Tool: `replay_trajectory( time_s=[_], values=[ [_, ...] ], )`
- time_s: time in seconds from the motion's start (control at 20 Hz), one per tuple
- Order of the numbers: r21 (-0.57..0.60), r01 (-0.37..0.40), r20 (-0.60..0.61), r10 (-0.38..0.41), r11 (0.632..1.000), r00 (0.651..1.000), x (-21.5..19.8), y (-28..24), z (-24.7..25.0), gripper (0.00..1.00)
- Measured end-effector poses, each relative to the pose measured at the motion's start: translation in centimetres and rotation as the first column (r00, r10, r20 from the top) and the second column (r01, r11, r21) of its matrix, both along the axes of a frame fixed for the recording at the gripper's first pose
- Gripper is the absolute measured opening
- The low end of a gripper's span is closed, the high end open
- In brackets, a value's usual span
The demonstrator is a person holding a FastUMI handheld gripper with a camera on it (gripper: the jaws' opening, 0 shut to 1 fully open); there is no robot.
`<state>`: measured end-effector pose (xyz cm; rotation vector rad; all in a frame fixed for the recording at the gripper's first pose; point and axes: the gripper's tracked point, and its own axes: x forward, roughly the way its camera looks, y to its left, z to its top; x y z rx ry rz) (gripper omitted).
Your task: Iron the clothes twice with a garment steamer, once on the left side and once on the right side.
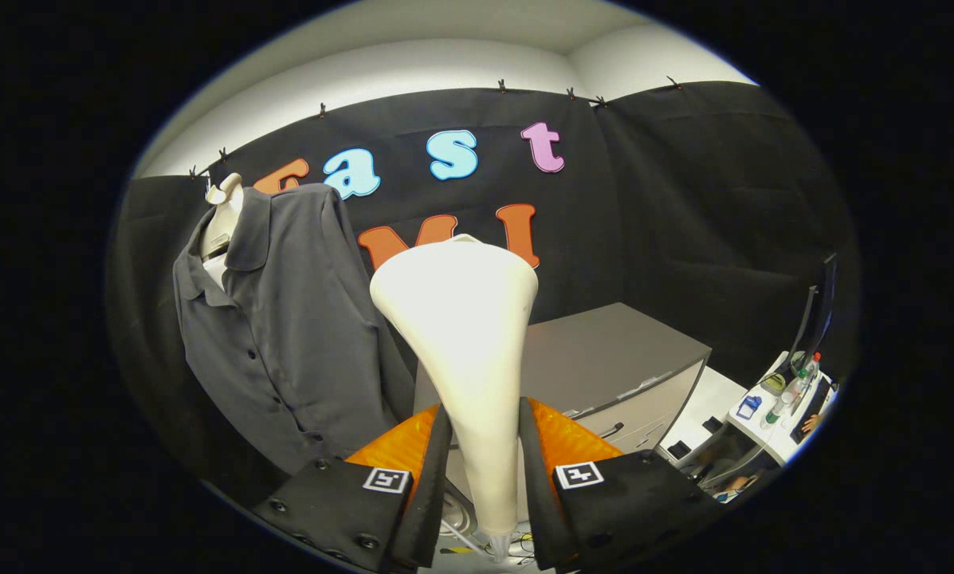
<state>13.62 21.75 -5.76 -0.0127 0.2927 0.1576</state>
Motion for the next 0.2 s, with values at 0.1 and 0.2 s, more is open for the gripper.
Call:
replay_trajectory(
  time_s=[0.1,0.2],
  values=[
    [0.0,-0.006,-0.01,0.006,1.0,1.0,-0.01,0.26,-0.45,0.53],
    [-0.001,-0.009,-0.013,0.009,1.0,1.0,0.14,0.48,-0.54,0.53]
  ],
)
